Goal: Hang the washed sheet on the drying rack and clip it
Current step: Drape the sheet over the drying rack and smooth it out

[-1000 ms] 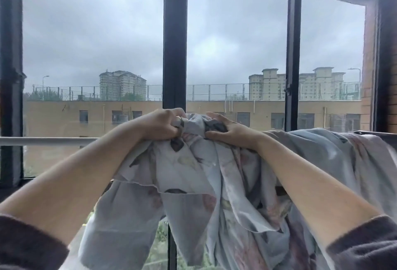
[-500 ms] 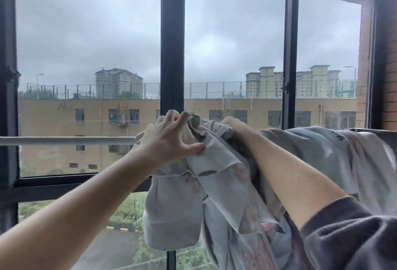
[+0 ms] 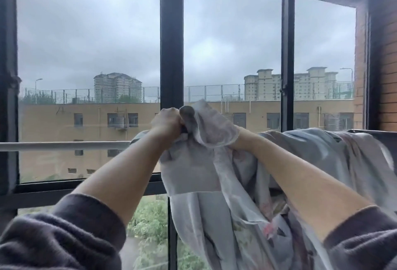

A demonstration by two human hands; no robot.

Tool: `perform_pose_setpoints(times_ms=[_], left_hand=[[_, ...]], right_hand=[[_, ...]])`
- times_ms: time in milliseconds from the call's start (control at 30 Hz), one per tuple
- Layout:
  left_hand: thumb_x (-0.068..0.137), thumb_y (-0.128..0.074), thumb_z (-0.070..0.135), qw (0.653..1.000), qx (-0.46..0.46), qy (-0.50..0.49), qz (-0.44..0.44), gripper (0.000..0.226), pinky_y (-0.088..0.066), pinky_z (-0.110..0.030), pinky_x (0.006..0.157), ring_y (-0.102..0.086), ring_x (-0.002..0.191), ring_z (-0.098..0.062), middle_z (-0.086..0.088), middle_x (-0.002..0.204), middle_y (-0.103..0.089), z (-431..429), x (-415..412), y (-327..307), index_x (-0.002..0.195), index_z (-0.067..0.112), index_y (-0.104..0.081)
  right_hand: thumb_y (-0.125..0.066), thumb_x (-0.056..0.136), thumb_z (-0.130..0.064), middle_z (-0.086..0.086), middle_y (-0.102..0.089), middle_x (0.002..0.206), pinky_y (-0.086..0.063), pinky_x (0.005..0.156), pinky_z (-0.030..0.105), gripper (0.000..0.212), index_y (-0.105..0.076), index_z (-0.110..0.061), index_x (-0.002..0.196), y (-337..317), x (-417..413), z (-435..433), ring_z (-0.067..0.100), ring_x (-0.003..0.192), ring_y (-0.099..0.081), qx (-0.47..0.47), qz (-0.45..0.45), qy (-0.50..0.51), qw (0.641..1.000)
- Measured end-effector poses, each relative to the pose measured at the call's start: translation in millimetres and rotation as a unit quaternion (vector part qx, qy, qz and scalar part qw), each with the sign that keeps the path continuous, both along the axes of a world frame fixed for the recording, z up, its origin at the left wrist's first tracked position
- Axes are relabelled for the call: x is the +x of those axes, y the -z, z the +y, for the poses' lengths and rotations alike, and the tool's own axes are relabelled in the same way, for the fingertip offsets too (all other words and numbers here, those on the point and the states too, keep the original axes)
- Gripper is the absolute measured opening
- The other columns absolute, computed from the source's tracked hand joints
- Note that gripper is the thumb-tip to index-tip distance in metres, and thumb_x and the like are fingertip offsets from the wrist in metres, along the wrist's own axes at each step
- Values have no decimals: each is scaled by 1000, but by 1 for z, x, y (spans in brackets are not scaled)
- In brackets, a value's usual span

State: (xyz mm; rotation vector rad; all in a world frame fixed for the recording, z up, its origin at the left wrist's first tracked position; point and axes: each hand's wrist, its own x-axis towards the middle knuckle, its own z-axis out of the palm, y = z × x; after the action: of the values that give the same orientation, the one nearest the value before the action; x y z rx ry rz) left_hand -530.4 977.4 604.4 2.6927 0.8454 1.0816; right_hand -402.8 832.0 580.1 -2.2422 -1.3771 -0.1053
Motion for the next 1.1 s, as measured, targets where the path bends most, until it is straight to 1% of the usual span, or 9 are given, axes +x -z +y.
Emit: perform_pose_setpoints(times_ms=[100, 233, 333, 400, 500, 600, 700, 900, 1100], left_hand=[[86, -48, 21, 998, 59, -32, -16, 18, -40, -31, 69, -60, 94, -31, -8, 103, -64, -2, 7, -13, 95, 16, -64], [87, -49, 47, 994, 75, 80, -2, 29, -48, -31, 74, -59, 89, -22, -1, 98, -67, -17, -17, -19, 99, 25, -64], [80, -49, 69, 973, 109, 95, 181, 49, -48, -35, 85, -56, 99, -17, 7, 105, -59, -21, -33, 6, 113, 33, -56], [87, -48, 61, 967, 159, 71, 185, 36, -47, -35, 83, -56, 101, -19, 4, 105, -59, -8, -31, 17, 108, 34, -58], [94, -49, 41, 992, 75, 41, 95, 29, -50, -35, 76, -60, 88, -24, -1, 88, -65, 18, -22, 15, 75, 22, -62], [91, -49, 27, 998, 1, -33, 62, 28, -50, -38, 74, -63, 93, -33, -18, 97, -67, 34, -12, 8, 79, 8, -64], [93, -43, 31, 999, -3, -39, 6, 28, -46, -34, 75, -60, 94, -32, -12, 102, -66, 32, -1, 5, 89, 14, -65], [97, -33, 43, 994, 96, 33, 31, 44, -40, -31, 65, -58, 76, -27, -6, 83, -62, -15, 19, 21, 82, 15, -63], [100, -18, 47, 988, 129, 21, 83, 58, -32, -29, 54, -48, 59, -16, -1, 71, -55, -27, 29, 41, 79, 13, -61]], right_hand=[[-50, 70, -74, -6, -64, 97, -48, 92, 36, 41, -56, -34, 76, 2, 8, 3, 19, 99, -60, 73, -30, 44, 996], [-59, 78, -53, -4, -68, 91, -54, 89, 43, 31, -64, -23, 84, 4, 14, 11, 12, 84, -64, 78, 65, -19, 995], [-54, 95, -22, -7, -62, 64, -51, 62, 12, 22, -56, -20, 73, 6, 3, 10, 6, 66, -56, 36, 54, -77, 995], [-51, 97, -22, -8, -54, 65, -45, 53, 13, 30, -53, -25, 67, 6, -1, 7, 3, 59, -52, 75, 79, -56, 992], [-43, 97, -36, -1, -61, 85, -47, 74, 32, 27, -62, -22, 84, 6, -4, 2, 16, 80, -58, 98, -5, -15, 995], [-23, 99, -51, 11, -62, 123, -44, 92, 38, 54, -63, -17, 113, 12, 0, 1, 29, 110, -57, 24, -171, 38, 984], [-15, 99, -55, 11, -66, 109, -43, 80, 36, 61, -62, -16, 92, 15, 5, -7, 28, 102, -59, 29, -236, 56, 970], [-18, 100, -49, 3, -55, 77, -43, 74, 36, 51, -42, -24, 63, 15, 10, -6, 24, 78, -55, 45, -247, 36, 967], [-19, 100, -49, 9, -65, 92, -42, 82, 39, 47, -44, -24, 69, 14, 24, -19, 27, 89, -58, 32, -262, 25, 964]])
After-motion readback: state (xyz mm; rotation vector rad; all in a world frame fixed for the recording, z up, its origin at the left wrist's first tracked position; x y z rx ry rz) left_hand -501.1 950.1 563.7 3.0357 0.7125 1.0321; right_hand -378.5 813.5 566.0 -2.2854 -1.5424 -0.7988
